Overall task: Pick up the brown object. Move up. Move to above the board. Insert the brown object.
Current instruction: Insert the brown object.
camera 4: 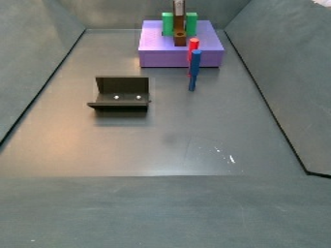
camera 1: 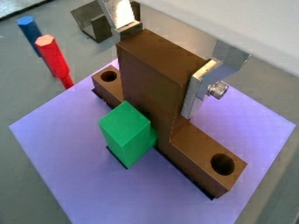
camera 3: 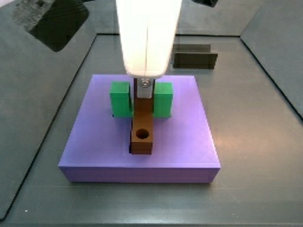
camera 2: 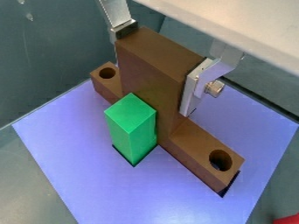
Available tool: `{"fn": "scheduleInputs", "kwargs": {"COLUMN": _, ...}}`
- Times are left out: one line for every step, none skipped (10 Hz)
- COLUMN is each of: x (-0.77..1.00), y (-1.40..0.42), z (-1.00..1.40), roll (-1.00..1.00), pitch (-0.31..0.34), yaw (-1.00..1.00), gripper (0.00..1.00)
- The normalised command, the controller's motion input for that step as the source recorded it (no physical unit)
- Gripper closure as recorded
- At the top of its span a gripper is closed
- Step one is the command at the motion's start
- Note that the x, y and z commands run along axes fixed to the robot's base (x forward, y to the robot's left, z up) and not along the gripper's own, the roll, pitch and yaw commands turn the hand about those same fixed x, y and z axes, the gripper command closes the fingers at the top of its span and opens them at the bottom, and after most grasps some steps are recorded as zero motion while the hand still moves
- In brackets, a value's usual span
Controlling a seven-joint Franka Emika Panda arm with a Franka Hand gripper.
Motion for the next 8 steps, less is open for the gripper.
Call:
{"fn": "scheduleInputs", "kwargs": {"x": 0.02, "y": 0.16, "z": -0.26, "roll": 0.17, "pitch": 0.079, "yaw": -0.09, "gripper": 1.00}}
{"fn": "scheduleInputs", "kwargs": {"x": 0.00, "y": 0.16, "z": -0.20, "roll": 0.20, "pitch": 0.084, "yaw": -0.06, "gripper": 1.00}}
{"fn": "scheduleInputs", "kwargs": {"x": 0.00, "y": 0.17, "z": -0.14, "roll": 0.19, "pitch": 0.099, "yaw": -0.08, "gripper": 1.00}}
{"fn": "scheduleInputs", "kwargs": {"x": 0.00, "y": -0.05, "z": -0.33, "roll": 0.17, "pitch": 0.031, "yaw": -0.16, "gripper": 1.00}}
{"fn": "scheduleInputs", "kwargs": {"x": 0.00, "y": -0.38, "z": -0.68, "roll": 0.32, "pitch": 0.036, "yaw": -0.07, "gripper": 1.00}}
{"fn": "scheduleInputs", "kwargs": {"x": 0.00, "y": -0.28, "z": -0.68, "roll": 0.27, "pitch": 0.061, "yaw": -0.19, "gripper": 1.00}}
{"fn": "scheduleInputs", "kwargs": {"x": 0.00, "y": 0.00, "z": 0.00, "roll": 0.00, "pitch": 0.013, "yaw": 0.00, "gripper": 1.00}}
{"fn": "scheduleInputs", "kwargs": {"x": 0.00, "y": 0.00, "z": 0.00, "roll": 0.00, "pitch": 0.000, "yaw": 0.00, "gripper": 1.00}}
